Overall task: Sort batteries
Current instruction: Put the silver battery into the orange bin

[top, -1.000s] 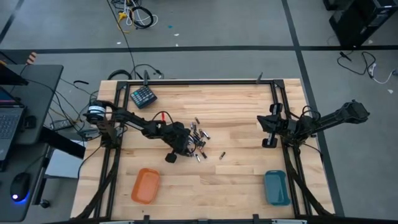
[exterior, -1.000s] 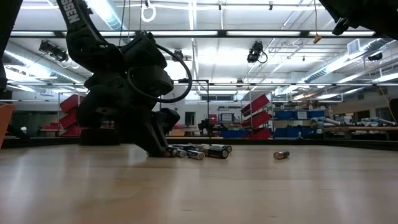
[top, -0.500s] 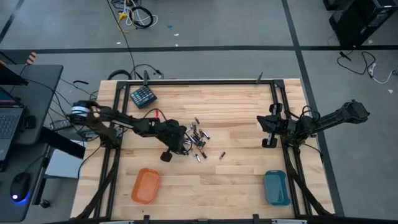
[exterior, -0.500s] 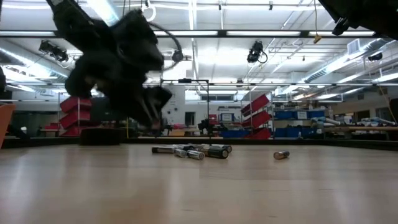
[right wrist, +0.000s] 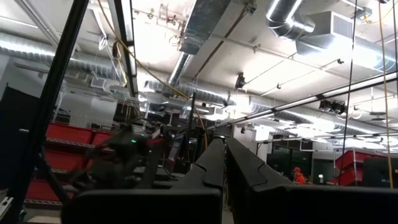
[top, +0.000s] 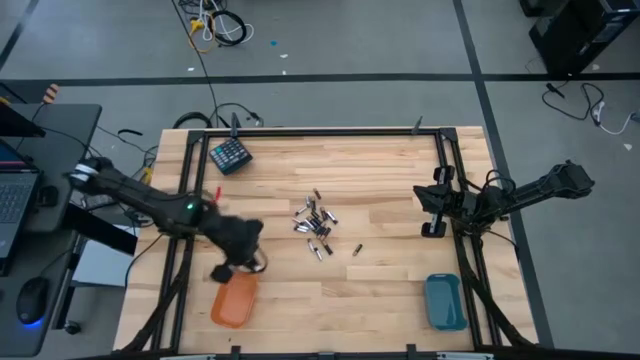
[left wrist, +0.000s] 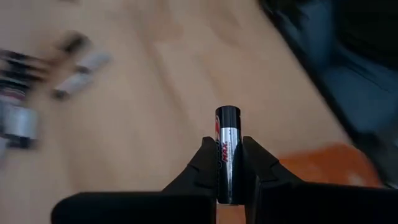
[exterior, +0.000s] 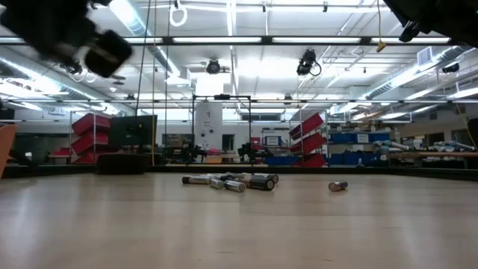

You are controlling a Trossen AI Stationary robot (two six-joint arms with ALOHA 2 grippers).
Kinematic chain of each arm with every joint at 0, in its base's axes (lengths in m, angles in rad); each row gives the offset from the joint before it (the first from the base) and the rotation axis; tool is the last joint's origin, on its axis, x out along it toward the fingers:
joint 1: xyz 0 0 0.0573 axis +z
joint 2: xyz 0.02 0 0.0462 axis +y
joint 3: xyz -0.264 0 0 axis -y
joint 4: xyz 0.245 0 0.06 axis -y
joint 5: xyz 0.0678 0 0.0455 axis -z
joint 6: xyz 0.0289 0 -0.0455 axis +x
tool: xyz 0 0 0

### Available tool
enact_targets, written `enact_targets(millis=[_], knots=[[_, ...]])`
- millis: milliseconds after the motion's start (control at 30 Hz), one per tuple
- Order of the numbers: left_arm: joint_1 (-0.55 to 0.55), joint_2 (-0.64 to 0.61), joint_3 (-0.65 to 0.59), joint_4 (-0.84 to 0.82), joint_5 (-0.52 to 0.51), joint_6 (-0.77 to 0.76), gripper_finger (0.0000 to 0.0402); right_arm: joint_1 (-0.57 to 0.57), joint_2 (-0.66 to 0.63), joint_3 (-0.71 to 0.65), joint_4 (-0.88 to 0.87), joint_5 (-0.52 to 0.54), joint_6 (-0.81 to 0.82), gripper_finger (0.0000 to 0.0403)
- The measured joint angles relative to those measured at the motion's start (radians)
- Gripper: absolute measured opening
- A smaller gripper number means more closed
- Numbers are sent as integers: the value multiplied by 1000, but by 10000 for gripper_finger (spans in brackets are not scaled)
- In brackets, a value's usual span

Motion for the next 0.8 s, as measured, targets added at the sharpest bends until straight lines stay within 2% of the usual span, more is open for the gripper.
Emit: enact_targets(millis=[100,233,300,467,667,800], knots=[[-121,-33,4,-50,3,-52,18,0,0,0,0,0,0,7],[-241,-15,4,-120,-125,-116,18,0,0,0,-7,0,0,7],[-275,4,4,-145,-141,-169,19,0,0,0,-8,0,0,7],[-327,46,3,-153,-162,-243,28,0,0,0,-7,0,0,7],[-331,72,3,-154,-173,-386,32,0,0,0,-7,0,0,7],[-331,76,3,-156,-202,-501,49,0,0,0,-7,0,0,7]])
